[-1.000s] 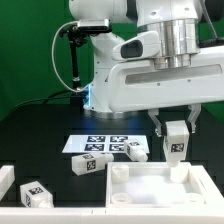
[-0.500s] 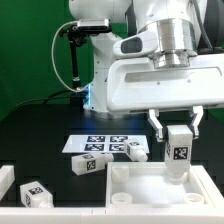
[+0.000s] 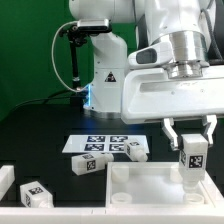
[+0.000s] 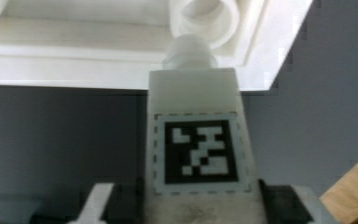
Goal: Assemble one leg
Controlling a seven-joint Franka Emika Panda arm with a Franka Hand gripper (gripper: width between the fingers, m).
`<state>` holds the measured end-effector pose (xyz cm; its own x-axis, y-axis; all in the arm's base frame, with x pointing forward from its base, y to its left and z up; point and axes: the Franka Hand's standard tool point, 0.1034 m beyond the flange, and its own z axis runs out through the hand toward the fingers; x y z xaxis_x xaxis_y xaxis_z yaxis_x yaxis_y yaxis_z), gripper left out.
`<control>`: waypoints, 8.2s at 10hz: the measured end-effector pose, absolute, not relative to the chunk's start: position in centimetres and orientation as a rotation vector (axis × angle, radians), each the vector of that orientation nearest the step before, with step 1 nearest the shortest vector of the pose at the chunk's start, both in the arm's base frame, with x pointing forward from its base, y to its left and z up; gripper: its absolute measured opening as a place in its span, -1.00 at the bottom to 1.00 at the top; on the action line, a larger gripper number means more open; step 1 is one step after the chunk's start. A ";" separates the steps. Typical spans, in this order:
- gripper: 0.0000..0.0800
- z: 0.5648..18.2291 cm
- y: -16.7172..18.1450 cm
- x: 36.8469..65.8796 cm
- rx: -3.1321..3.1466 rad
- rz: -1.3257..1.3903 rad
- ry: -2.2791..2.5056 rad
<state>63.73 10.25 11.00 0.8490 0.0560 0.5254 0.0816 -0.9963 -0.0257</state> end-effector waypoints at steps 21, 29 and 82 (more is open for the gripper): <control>0.61 8.5 11.3 63.4 -2.981 -0.826 -0.128; 0.62 8.6 13.6 64.3 -3.032 -0.165 0.022; 0.61 7.6 11.2 63.5 -2.851 0.022 1.080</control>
Offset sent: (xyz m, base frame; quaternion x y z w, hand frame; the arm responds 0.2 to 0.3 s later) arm 0.0037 0.0073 -0.0100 0.0074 0.0076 0.0076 0.9999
